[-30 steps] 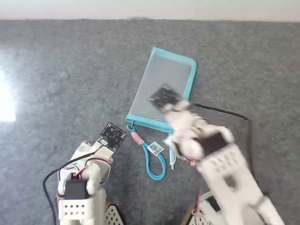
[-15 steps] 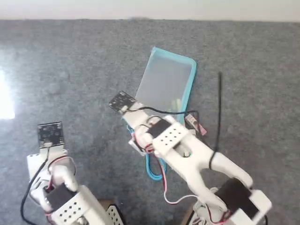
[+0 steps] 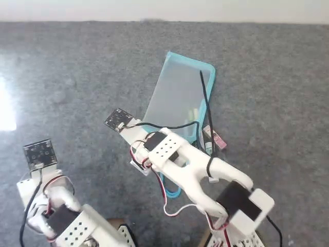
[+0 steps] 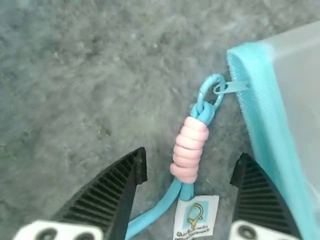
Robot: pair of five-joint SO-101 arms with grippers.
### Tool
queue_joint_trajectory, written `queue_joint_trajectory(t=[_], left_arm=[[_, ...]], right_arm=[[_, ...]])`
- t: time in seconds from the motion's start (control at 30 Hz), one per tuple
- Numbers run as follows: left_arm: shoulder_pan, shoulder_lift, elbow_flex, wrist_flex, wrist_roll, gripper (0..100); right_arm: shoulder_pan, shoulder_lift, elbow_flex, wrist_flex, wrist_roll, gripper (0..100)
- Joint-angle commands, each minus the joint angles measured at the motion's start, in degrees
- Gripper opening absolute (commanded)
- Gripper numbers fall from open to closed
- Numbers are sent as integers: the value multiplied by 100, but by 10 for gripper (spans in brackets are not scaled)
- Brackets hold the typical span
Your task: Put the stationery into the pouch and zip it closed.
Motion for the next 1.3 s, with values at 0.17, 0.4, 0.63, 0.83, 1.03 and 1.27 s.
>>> queue_joint_trajectory(t=[0.17, 0.4, 0.63, 0.83, 1.03, 1.27], left_arm=[[246, -88, -66, 44, 44, 13], [246, -88, -66, 114, 35, 13], [246, -88, -66, 114, 35, 13], [246, -97, -66, 114, 53, 13], [571, -123, -66, 114, 62, 13], [1916, -105, -119, 273, -624, 13]], right_arm=[[154, 514, -598, -119, -70, 274], [154, 980, -958, -101, -70, 274], [154, 1121, -1064, 101, -149, 43], [312, 1112, -1187, 576, -343, 10], [1024, 541, -1934, 2097, 246, 7], [1402, -1138, -2215, 3055, 862, 7]])
